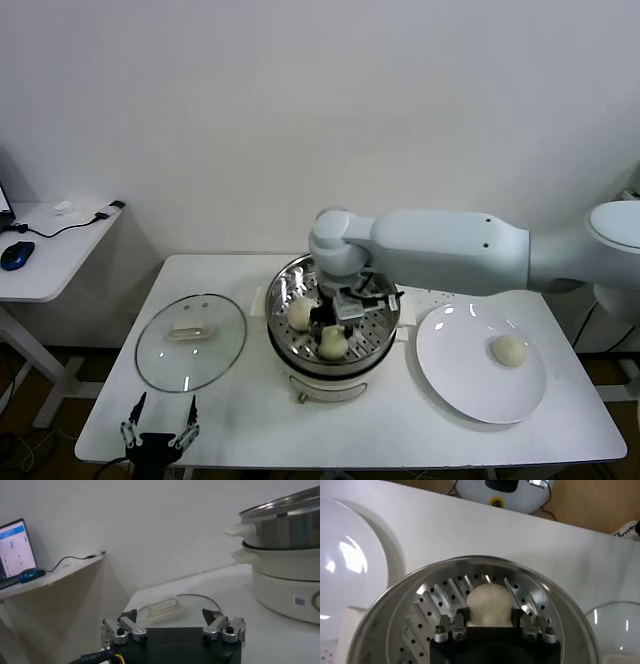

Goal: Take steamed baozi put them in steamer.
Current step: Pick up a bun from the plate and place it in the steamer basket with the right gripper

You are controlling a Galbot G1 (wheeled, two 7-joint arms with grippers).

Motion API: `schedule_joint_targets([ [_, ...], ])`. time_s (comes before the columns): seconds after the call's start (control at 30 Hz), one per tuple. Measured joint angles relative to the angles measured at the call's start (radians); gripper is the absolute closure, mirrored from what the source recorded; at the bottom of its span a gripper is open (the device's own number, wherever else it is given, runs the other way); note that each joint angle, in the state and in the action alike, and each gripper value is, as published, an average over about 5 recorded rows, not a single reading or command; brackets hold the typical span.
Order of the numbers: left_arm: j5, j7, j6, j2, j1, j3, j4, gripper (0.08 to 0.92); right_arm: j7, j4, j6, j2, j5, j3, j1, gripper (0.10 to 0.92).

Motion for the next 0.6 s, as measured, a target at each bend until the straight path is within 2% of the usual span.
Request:
schedule_joint_targets([
  [0.1, -0.001, 0.000, -0.002, -0.001, 0.001, -0.001, 0.003, 0.177, 0.001, -0.003, -0.001, 0.004, -0.002, -0.005, -0.008, 0.419],
  [0.37, -0.003, -0.001, -0.007, -0.001, 0.001, 0.000, 0.009, 0.177, -0.001, -0.011, -0.005, 0.003, 0.001, 0.001, -0.012, 0.221],
  [0.6, -0.001, -0.001, -0.005, -0.002, -0.001, 0.003, 0.002, 0.177, -0.004, -0.021, -0.011, -0.023, 0.021, 0.031, 0.008, 0.203],
])
